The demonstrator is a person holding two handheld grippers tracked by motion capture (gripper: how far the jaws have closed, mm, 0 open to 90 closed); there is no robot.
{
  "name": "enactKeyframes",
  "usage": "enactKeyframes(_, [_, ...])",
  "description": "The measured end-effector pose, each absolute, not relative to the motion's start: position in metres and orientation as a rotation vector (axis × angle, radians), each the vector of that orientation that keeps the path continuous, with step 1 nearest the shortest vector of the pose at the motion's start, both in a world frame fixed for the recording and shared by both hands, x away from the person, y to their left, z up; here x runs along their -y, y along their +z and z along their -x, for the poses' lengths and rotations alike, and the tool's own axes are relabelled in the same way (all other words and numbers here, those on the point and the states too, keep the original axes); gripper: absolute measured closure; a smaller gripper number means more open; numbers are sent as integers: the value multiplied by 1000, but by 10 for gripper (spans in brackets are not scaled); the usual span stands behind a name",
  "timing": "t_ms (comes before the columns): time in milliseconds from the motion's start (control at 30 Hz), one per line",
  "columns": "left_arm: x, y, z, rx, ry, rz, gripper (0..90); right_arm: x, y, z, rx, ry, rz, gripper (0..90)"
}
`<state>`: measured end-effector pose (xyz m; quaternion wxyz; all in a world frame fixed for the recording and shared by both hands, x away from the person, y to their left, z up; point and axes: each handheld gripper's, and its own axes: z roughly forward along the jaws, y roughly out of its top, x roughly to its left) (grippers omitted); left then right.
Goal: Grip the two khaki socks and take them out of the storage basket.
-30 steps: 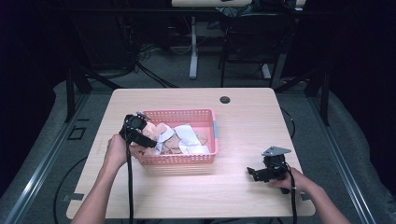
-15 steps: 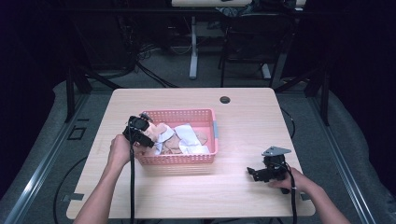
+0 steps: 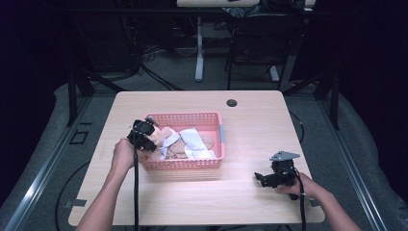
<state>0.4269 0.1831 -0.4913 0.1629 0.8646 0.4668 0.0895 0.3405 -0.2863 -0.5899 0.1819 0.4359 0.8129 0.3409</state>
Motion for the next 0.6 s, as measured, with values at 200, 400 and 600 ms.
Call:
enactKeyframes(200, [-185,-483,-424,-1308,261,-2461,853,286,-590,-341,-2295,963,-1231,0])
enactKeyframes(400, [-186,-468,-422,-1284,286,-2440,854,286,-590,-341,-2295,963,-1230,0])
enactKeyframes(600, [-188,-455,-420,-1263,294,-2427,853,286,-590,-340,-2297,960,-1234,0])
